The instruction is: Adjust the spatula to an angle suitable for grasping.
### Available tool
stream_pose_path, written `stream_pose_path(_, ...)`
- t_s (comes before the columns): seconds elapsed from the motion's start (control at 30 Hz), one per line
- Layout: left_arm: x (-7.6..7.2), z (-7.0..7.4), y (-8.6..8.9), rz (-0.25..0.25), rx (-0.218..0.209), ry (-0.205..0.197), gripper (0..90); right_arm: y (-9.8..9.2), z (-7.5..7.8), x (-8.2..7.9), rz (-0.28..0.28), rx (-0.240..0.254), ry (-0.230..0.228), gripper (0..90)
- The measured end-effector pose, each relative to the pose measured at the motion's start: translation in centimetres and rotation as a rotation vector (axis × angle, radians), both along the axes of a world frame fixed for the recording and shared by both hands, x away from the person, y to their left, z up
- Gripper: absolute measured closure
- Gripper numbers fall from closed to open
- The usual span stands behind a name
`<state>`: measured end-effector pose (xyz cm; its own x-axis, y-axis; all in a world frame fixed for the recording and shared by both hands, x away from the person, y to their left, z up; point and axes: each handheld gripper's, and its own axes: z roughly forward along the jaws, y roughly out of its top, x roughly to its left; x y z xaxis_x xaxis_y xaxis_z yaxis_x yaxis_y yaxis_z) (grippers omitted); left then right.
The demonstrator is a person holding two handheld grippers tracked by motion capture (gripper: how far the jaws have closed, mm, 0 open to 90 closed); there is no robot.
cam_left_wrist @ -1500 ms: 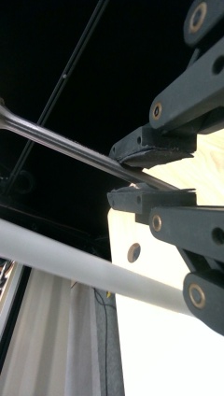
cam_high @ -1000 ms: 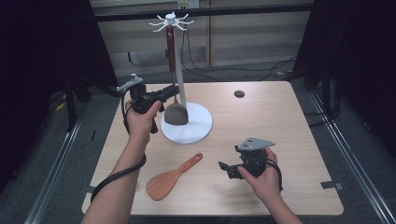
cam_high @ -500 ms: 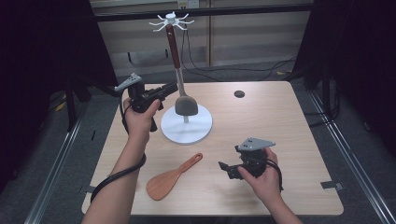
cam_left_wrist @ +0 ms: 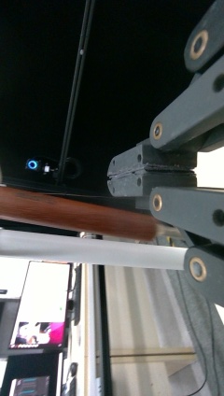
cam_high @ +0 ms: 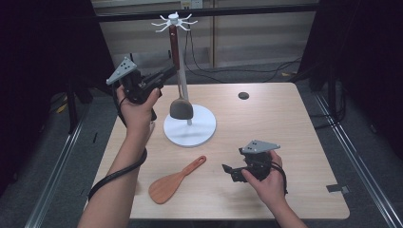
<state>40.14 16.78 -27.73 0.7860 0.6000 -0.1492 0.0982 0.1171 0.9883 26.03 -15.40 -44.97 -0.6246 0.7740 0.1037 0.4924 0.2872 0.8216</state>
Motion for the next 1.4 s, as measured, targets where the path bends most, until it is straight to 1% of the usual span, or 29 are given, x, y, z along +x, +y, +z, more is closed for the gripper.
stream_pose_path(0.07, 0.0, 0.9, -0.3, 0.0, -0.015, -0.008, 89.5, 0.0, 0.0, 0.0, 0.0, 0.0, 0.003, 13.4)
stream_pose_path(0.1, 0.0, 1.3, -0.5, 0.001, -0.011, -0.013, 89.6, 0.0, 0.0, 0.0, -0.002, 0.0, 0.002, 13.4)
stream_pose_path(0.13, 0.1, 1.8, -0.6, -0.002, 0.004, -0.022, 89.7, 0.0, 0.0, 0.0, -0.002, 0.0, 0.001, 13.4)
stream_pose_path(0.17, 0.1, 2.3, -0.8, -0.003, 0.003, -0.027, 89.7, 0.0, 0.0, 0.0, -0.001, -0.001, 0.0, 13.4)
stream_pose_path(0.2, 0.1, 2.8, -0.9, 0.008, 0.012, -0.029, 89.8, 0.0, 0.0, 0.0, -0.001, 0.0, 0.001, 13.4)
stream_pose_path(0.23, 0.1, 3.2, -1.1, 0.011, 0.015, -0.021, 90.0, 0.0, 0.0, 0.0, -0.001, 0.001, 0.0, 13.4)
stream_pose_path(0.27, 0.3, 3.7, -1.1, 0.007, 0.021, -0.026, 90.0, 0.0, 0.0, 0.0, -0.001, 0.001, 0.001, 13.4)
stream_pose_path(0.33, 0.5, 4.5, -1.2, 0.02, 0.053, -0.021, 90.0, -0.1, 0.0, 0.0, -0.003, 0.002, 0.0, 13.4)
stream_pose_path(0.43, 0.7, 5.4, -1.5, 0.027, 0.053, -0.017, 90.0, -0.2, 0.0, 0.1, -0.006, 0.006, 0.0, 13.5)
stream_pose_path(0.47, 0.7, 5.7, -1.6, 0.031, 0.06, -0.017, 90.0, -0.2, 0.0, 0.1, -0.005, 0.006, -0.003, 13.5)
stream_pose_path(0.53, 0.8, 6.1, -1.8, 0.027, 0.064, -0.018, 90.0, -0.2, 0.0, 0.1, -0.005, 0.008, 0.0, 13.5)
stream_pose_path(0.57, 0.9, 6.2, -1.9, 0.026, 0.074, -0.028, 90.0, -0.2, 0.0, 0.1, -0.004, 0.008, -0.001, 13.5)
stream_pose_path(0.6, 0.9, 6.4, -2.1, 0.029, 0.055, -0.022, 90.0, -0.2, 0.0, 0.1, -0.005, 0.009, 0.0, 13.5)
stream_pose_path(0.73, 1.1, 6.7, -2.3, 0.029, 0.057, -0.026, 90.0, -0.2, 0.0, 0.1, -0.005, 0.011, 0.001, 13.5)
stream_pose_path(0.77, 1.1, 6.8, -2.5, 0.038, 0.053, -0.018, 90.0, -0.2, 0.0, 0.1, -0.006, 0.011, 0.001, 13.5)
stream_pose_path(0.8, 1.2, 6.8, -2.4, 0.046, 0.06, -0.016, 90.0, -0.2, 0.0, 0.1, -0.005, 0.011, 0.0, 13.5)
stream_pose_path(0.9, 1.4, 6.7, -2.2, 0.051, 0.049, -0.011, 90.0, -0.3, 0.1, 0.1, -0.004, 0.011, 0.0, 13.5)
stream_pose_path(0.97, 1.5, 6.7, -2.0, 0.059, 0.057, -0.008, 90.0, -0.4, 0.1, 0.2, -0.003, 0.01, -0.003, 13.5)
stream_pose_path(1.0, 1.5, 6.7, -1.9, 0.062, 0.051, -0.008, 90.0, -0.4, 0.0, 0.1, -0.006, 0.01, 0.0, 13.5)
stream_pose_path(1.03, 1.5, 6.6, -1.8, 0.068, 0.036, 0.001, 90.0, -0.4, 0.0, 0.1, -0.008, 0.012, 0.002, 13.5)
stream_pose_path(1.1, 1.5, 6.6, -1.5, 0.076, 0.043, -0.004, 90.0, -0.5, -0.1, 0.2, -0.01, 0.01, 0.004, 13.5)
stream_pose_path(1.13, 1.6, 6.6, -1.4, 0.077, 0.037, -0.001, 90.0, -0.4, -0.1, 0.2, -0.011, 0.008, 0.003, 13.5)
stream_pose_path(1.2, 1.6, 6.6, -1.2, 0.081, 0.045, -0.004, 90.0, -0.4, -0.1, 0.2, -0.01, 0.008, 0.004, 13.5)
stream_pose_path(1.23, 1.7, 6.6, -1.1, 0.079, 0.042, -0.003, 90.0, -0.4, -0.1, 0.2, -0.009, 0.007, 0.003, 13.5)
stream_pose_path(1.27, 1.7, 6.6, -1.1, 0.086, 0.028, 0.003, 90.0, -0.4, -0.1, 0.2, -0.008, 0.007, 0.003, 13.5)
stream_pose_path(1.33, 1.8, 6.6, -0.7, 0.089, 0.034, 0.002, 90.0, -0.3, -0.1, 0.2, -0.008, 0.007, 0.002, 13.5)
stream_pose_path(1.4, 1.8, 6.7, -0.5, 0.103, 0.022, 0.001, 90.0, -0.3, -0.1, 0.2, -0.006, 0.007, 0.002, 13.5)
